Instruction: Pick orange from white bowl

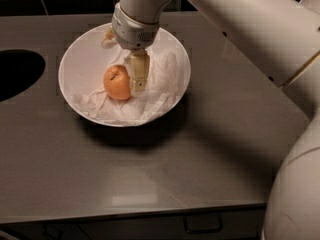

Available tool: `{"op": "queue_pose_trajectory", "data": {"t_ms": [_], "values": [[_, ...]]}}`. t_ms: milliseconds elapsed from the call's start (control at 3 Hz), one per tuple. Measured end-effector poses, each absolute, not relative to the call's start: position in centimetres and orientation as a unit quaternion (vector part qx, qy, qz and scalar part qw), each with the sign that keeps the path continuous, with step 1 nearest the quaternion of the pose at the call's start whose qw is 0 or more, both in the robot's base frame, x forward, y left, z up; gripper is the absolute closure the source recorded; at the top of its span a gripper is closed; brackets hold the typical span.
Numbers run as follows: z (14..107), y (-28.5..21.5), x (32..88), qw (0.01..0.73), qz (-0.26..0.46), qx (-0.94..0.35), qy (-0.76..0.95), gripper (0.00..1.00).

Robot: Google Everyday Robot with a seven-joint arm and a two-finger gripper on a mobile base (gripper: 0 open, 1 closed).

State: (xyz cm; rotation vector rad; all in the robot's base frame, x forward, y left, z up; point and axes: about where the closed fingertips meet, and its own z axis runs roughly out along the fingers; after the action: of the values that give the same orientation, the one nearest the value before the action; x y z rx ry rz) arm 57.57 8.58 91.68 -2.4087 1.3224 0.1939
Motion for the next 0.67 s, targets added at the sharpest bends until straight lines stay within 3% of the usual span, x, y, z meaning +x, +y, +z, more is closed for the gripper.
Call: {"op": "queue_pose_trajectory", "data": {"t_ms": [667], "values": [[90.92, 8.32, 57.56, 0.191, 0.076, -0.855, 0.475, 0.1]]}}
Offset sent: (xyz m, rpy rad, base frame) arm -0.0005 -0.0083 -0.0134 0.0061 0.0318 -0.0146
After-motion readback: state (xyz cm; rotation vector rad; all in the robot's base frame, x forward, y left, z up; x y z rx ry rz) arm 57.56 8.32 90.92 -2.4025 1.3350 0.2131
